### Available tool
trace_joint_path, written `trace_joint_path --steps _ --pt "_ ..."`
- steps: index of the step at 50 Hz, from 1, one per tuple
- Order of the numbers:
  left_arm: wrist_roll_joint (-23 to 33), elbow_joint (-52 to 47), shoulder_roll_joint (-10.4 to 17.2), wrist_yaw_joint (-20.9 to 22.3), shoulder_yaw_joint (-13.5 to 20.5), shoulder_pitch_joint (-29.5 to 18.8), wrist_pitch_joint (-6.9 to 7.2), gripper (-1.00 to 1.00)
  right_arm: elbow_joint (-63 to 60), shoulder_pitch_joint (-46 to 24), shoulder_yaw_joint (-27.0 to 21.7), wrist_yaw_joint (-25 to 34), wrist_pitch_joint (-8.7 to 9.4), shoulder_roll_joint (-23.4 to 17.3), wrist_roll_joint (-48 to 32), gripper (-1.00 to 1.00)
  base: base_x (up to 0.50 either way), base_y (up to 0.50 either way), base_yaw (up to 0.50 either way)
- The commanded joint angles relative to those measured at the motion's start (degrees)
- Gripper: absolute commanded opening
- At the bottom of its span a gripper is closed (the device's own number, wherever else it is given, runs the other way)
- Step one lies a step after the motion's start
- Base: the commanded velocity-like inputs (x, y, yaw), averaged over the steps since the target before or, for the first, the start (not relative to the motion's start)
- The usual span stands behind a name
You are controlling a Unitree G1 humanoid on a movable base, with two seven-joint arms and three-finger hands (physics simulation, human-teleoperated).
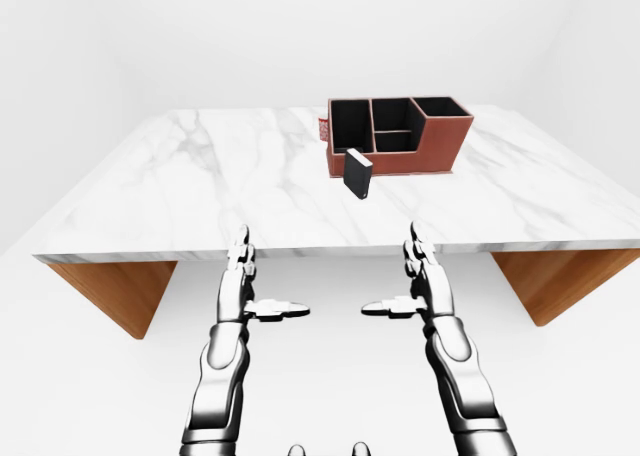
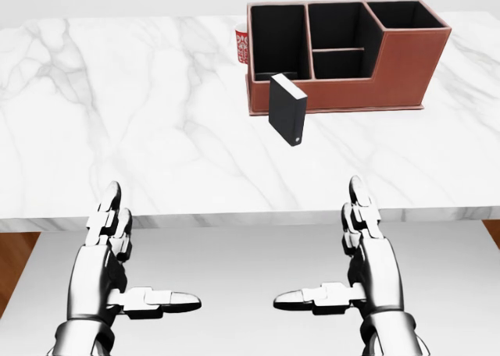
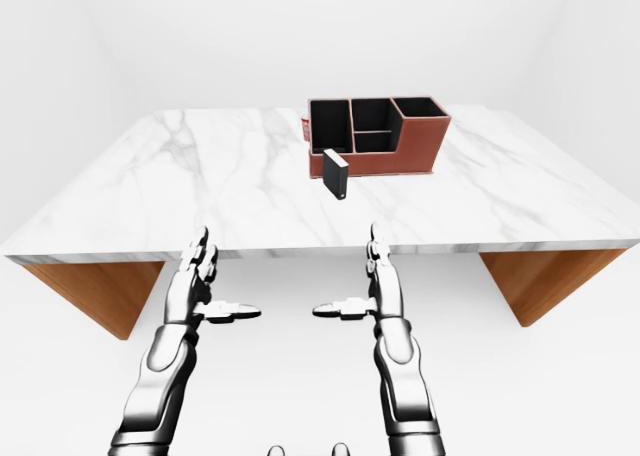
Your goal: Pick up the book and place it in the right compartment of the caddy.
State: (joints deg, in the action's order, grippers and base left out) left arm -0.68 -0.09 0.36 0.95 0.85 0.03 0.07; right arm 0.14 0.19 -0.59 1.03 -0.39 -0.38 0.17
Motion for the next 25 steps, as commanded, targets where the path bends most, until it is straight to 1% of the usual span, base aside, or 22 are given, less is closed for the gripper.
trace_joint_path --steps 1,4,6,10,12,15,16,17,18,19,22,25 --pt "-1.69 -0.28 0.62 1.36 1.66 -0.1 0.74 1.0 0.23 0.46 -0.62 1.79 -0.88 -0.48 -0.15 1.0 0.0 0.0 0.0" --pt "-1.87 -0.06 0.69 1.26 1.8 -0.23 0.82 1.0 0.51 0.44 -0.47 1.86 -1.43 -0.48 -0.49 1.0 0.0 0.0 0.0" --pt "-2.07 -0.56 0.63 1.23 1.74 -0.11 1.32 1.0 0.96 0.38 -0.45 2.01 -1.72 -0.44 -0.43 1.0 0.0 0.0 0.0" --pt "-2.35 -0.62 0.68 1.26 1.88 -0.12 1.46 1.0 0.4 0.57 -0.36 2.06 -1.27 -0.3 -0.25 1.0 0.0 0.0 0.0" --pt "-2.47 -0.25 0.7 1.25 1.96 -0.21 1.28 1.0 0.79 0.6 -0.35 2.23 -1.68 -0.29 -0.09 1.0 0.0 0.0 0.0" --pt "-2.57 0.03 0.73 1.2 2.0 -0.31 1.23 1.0 0.48 0.7 -0.16 2.47 -1.23 -0.27 0.04 1.0 0.0 0.0 0.0" --pt "-2.58 0.0 0.73 1.15 2.0 -0.31 1.28 1.0 0.34 0.75 -0.12 2.61 -1.17 -0.22 0.22 1.0 0.0 -0.16 0.0" --pt "-2.61 -0.24 0.73 1.1 1.98 -0.27 1.63 1.0 0.42 0.63 -0.07 2.56 -1.15 -0.24 0.08 1.0 0.0 -0.27 0.0" --pt "-2.65 0.27 0.75 1.13 2.05 -0.42 1.26 1.0 0.85 0.48 -0.12 2.55 -1.37 -0.29 0.0 1.0 0.0 -0.26 0.0" --pt "-2.68 0.4 0.76 1.12 2.06 -0.48 1.22 1.0 1.06 0.4 -0.21 2.64 -1.39 -0.28 0.2 1.0 0.0 -0.26 0.0" --pt "-2.65 -0.32 0.73 1.0 1.94 -0.29 1.81 1.0 0.89 0.4 -0.2 2.52 -1.07 -0.27 0.15 1.0 0.0 -0.27 0.0" --pt "-2.6 -0.51 0.68 1.03 1.8 -0.15 1.8 1.0 0.96 0.46 -0.16 2.46 -1.1 -0.23 0.12 1.0 0.0 -0.26 0.0"
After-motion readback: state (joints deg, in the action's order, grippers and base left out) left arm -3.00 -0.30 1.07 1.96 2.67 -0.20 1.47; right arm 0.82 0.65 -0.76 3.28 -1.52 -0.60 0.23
